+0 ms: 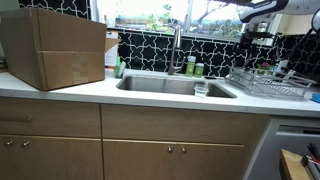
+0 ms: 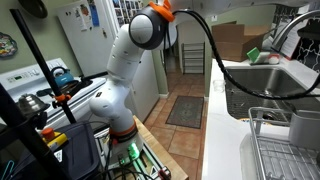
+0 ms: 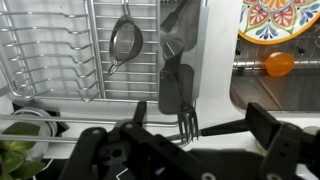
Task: Swap the fork and the knife
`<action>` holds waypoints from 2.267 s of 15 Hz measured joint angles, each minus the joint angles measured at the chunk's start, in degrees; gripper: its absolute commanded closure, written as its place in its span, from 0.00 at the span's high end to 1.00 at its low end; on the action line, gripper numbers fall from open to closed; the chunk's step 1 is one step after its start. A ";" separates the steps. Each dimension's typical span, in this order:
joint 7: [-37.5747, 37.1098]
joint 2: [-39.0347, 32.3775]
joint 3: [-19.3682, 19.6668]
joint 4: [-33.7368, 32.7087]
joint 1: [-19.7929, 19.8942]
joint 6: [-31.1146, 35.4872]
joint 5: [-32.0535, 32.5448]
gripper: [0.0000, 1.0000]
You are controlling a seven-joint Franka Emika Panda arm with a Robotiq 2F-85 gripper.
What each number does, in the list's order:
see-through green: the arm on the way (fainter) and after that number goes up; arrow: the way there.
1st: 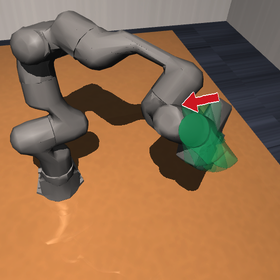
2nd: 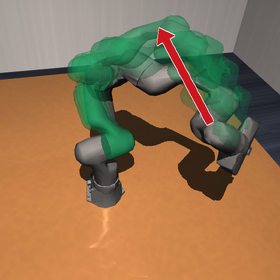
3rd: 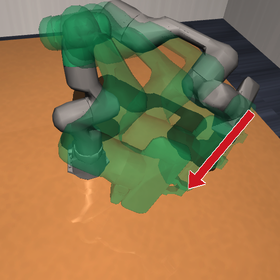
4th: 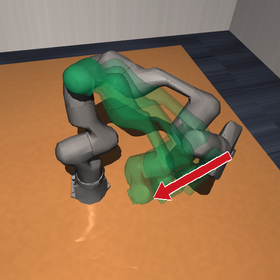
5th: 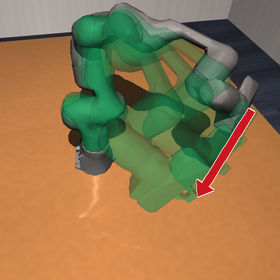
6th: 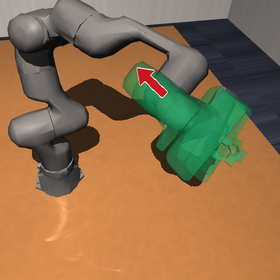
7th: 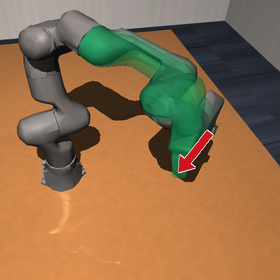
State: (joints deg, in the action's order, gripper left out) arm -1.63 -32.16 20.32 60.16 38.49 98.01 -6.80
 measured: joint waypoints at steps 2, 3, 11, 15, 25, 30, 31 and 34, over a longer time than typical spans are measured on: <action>-4.60 -3.08 0.00 -3.70 1.22 -1.01 -3.22 1.00; -7.25 -4.35 -0.37 -5.26 1.91 -1.10 -4.26 1.00; -29.11 -11.21 -3.95 -14.78 6.30 2.90 -7.89 0.46; -36.74 -14.00 -4.52 -18.50 6.95 3.86 -7.85 0.14; -40.70 -17.51 -7.51 -24.45 9.07 -0.67 -7.61 0.40; -40.70 -19.13 -8.06 -27.51 9.79 -3.72 -7.20 0.01; -40.70 -19.44 -8.13 -28.18 9.92 -4.16 -7.08 0.01; -40.61 -19.82 -8.42 -30.77 10.48 -6.08 -6.17 0.00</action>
State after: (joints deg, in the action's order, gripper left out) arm -42.24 -51.98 11.89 29.39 48.97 91.93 -12.97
